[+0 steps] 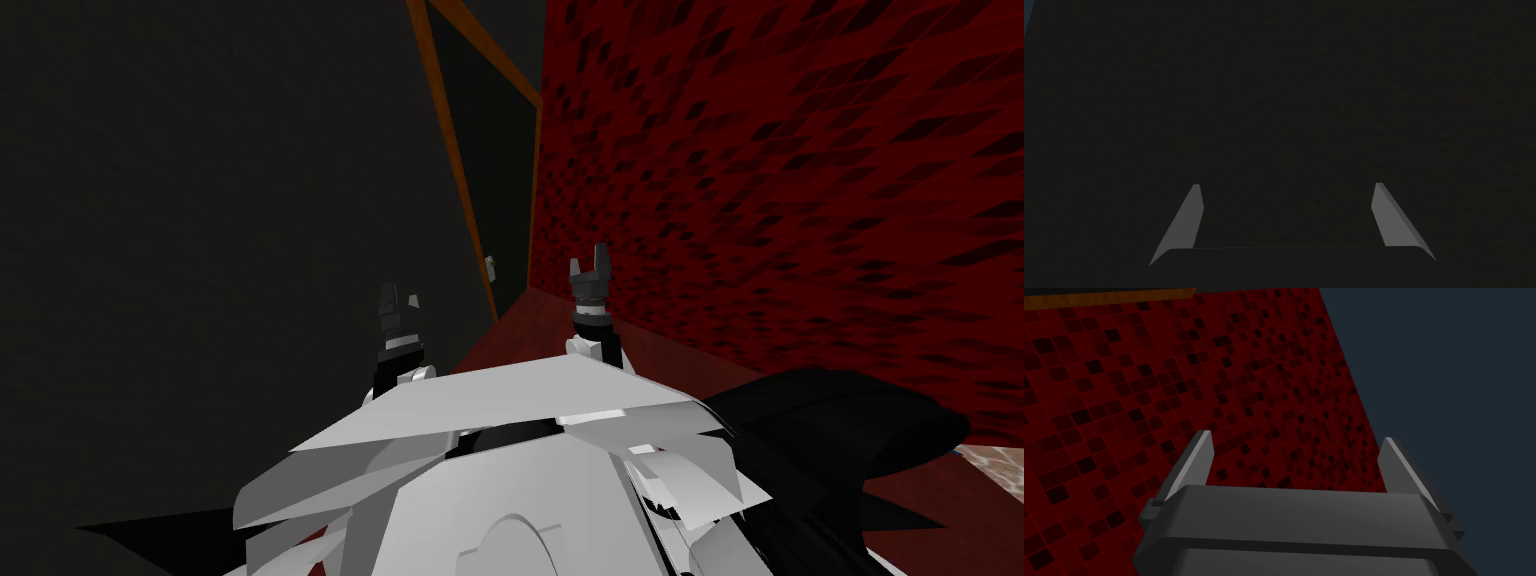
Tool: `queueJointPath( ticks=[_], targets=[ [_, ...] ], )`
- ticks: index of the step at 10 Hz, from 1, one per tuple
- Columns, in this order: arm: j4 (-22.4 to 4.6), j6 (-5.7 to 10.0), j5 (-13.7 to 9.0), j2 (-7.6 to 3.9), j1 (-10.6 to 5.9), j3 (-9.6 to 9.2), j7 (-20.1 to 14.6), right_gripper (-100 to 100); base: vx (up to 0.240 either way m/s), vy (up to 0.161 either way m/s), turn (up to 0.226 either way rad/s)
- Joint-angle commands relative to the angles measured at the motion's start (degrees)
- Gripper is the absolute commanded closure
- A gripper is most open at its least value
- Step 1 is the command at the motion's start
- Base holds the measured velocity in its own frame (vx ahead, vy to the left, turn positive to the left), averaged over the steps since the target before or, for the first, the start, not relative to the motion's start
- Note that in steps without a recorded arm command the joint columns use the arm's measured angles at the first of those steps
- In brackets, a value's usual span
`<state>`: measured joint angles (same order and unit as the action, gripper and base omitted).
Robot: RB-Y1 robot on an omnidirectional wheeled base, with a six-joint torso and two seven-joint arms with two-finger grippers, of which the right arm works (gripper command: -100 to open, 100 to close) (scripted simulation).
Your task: Pull the door open
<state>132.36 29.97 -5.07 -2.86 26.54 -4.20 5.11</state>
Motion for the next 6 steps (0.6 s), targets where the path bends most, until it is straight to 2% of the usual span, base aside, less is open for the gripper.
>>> queueJointPath(
  ticks=[1, 6],
  targets=[
    [-1.8, 0.06, 1.0, -0.65, -0.70, -0.19, 1.2, -100, 0.049, -0.009, 0.069],
    [-7.4, 0.25, 4.3, -2.69, -2.95, -0.78, 4.9, -100, 0.135, -0.004, 0.078]
  ],
)
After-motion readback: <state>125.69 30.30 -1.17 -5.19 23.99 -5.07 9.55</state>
